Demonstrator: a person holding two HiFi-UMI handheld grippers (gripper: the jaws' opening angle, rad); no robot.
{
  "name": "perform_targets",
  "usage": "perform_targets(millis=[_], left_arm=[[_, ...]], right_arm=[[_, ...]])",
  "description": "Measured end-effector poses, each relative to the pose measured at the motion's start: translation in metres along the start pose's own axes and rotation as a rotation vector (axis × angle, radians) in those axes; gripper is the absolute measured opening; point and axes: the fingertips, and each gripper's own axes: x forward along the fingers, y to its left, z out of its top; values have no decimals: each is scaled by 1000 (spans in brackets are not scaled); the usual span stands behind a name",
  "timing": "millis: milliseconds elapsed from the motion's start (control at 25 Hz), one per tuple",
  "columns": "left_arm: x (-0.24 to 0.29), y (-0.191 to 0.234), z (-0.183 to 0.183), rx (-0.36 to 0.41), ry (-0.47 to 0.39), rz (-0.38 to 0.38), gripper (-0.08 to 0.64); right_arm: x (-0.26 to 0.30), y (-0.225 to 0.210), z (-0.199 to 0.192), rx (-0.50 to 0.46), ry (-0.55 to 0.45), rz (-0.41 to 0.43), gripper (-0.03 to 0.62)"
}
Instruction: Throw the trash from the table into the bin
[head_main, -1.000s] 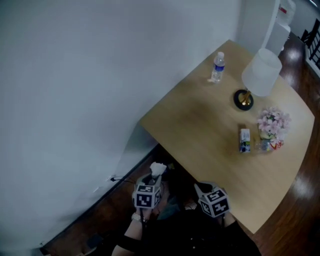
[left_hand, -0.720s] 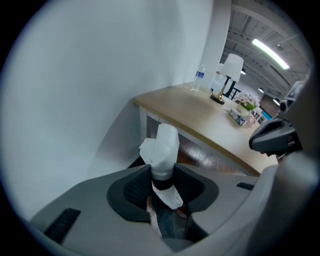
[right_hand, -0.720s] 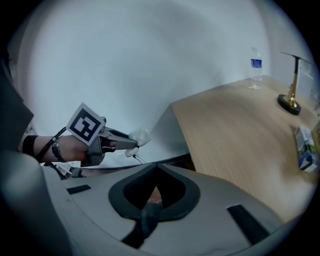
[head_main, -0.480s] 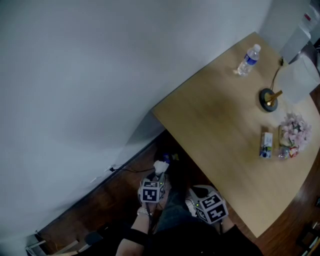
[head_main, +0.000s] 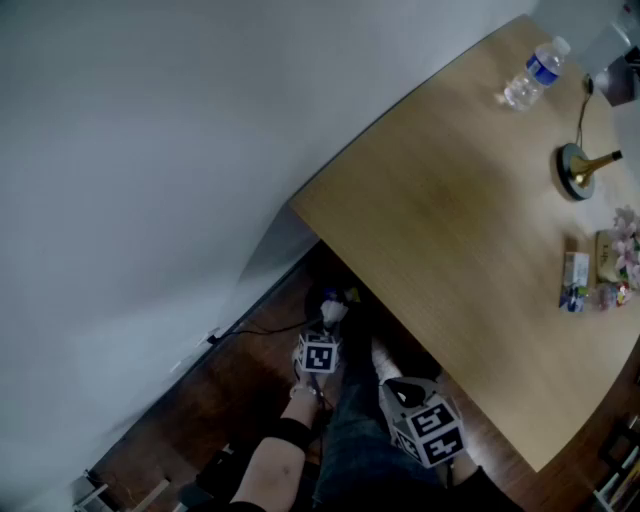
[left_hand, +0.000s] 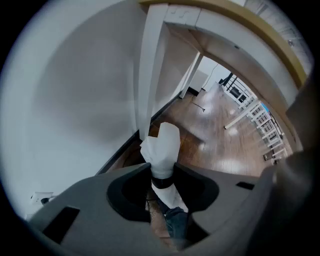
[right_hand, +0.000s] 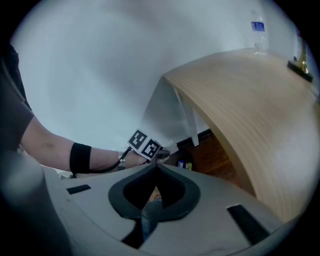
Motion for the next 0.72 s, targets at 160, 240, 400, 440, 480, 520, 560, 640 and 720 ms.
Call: perform_targets(millis=[160,240,400,440,480,520,560,640,720], left_arm=[[29,13,-5,18,27,26,149],[40,15,-6,0,35,16,149],[57,12,-9,-26,58,-36,150],[59,13,-10,-26,62,-44,150],[61,14,-10,-26,64,-52,156],[63,15,-10,-28,64,-60,187],[64,16,-10,-32,67,-70,273],[65,14,-13,-40,81,-96,350],[64,13,-13,-30,86,-106,350]], right_arm=[[22,-4,-9,32,25,3,6],[29,-6,-9,40,27,3,6],[37,-9,-10,46,29,-3,6],[37,-9,-10,49,31,-1,6],[38,-8,-10,51,33,1,6],[38,-8,-10,53,33,2,6],[39,-8,-10,53,33,2,6],[39,-9,-10,50,30,-2,6],[39,-9,-11,48,29,-7,6]])
